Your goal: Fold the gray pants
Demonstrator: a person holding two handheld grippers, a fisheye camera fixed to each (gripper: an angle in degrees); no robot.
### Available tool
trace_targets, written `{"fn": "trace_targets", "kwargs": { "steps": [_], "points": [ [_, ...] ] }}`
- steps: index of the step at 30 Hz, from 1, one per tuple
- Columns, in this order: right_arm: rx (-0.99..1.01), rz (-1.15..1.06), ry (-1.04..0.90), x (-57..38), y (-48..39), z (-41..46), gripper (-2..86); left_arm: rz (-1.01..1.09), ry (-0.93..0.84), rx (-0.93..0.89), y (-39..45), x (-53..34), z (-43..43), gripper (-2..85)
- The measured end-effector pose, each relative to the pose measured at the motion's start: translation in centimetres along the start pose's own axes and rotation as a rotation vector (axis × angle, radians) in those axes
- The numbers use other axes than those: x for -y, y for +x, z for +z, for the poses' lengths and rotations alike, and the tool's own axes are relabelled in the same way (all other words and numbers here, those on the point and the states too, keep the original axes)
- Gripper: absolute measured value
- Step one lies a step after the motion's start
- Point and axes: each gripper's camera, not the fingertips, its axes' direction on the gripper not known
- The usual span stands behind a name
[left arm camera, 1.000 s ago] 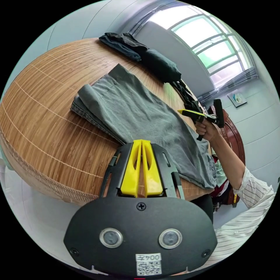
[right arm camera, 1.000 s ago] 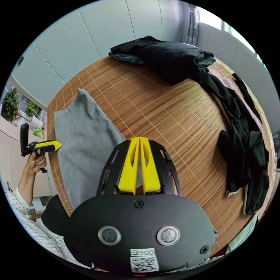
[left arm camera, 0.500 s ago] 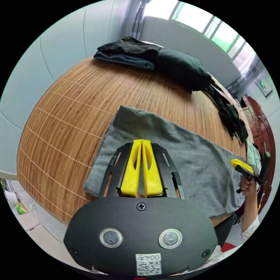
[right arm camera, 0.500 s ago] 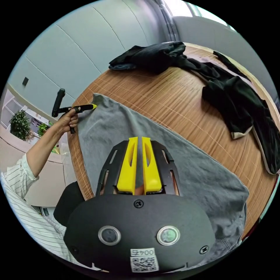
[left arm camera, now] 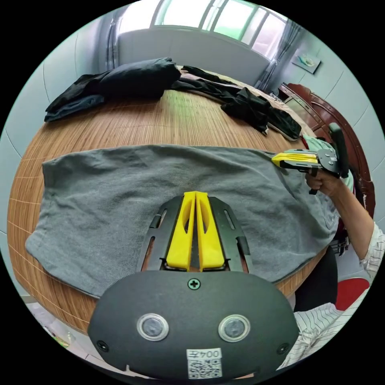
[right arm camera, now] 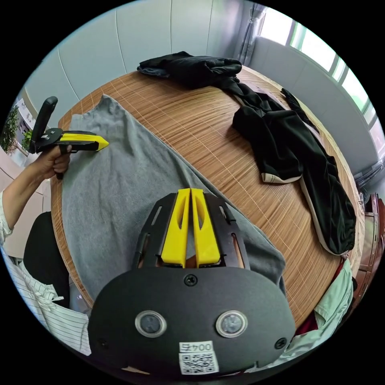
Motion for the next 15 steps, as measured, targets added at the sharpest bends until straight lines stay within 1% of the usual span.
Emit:
{"fn": "trace_targets", "kwargs": {
  "steps": [3, 5, 7, 9, 10, 13, 15],
  "points": [
    [0.05, 0.058, 0.023, -0.3, 1.8, -1.3, 0.0, -0.021, -0.004, -0.045, -1.2, 0.3, -0.4, 0.5],
    [0.05, 0.126, -0.036, -0.8, 3.5, -0.6, 0.2, -0.023, 0.0, -0.051, -1.4, 0.4, -0.7, 0.5],
    [0.14, 0.178, 0.003, -1.1, 4.6, -1.8, 1.2, -0.025, -0.001, -0.055, -1.7, 0.5, -1.1, 0.6],
    [0.168, 0.209, 0.096, -1.6, 4.8, -3.9, 3.2, -0.031, -0.001, -0.067, -2.1, 0.7, -1.5, 0.6],
    [0.166, 0.197, 0.116, -1.7, 4.4, -4.8, 4.8, -0.034, -0.001, -0.072, -2.3, 0.8, -1.6, 0.6],
    [0.034, 0.092, -0.005, -1.7, 2.6, -4.8, 7.7, -0.05, -0.001, -0.096, -2.9, 1.1, -2.2, 0.6],
    [0.0, 0.078, -0.038, -2.3, 2.4, -5.0, 8.0, -0.047, -0.002, -0.091, -3.0, 1.3, -2.8, 0.6]
  ]
}}
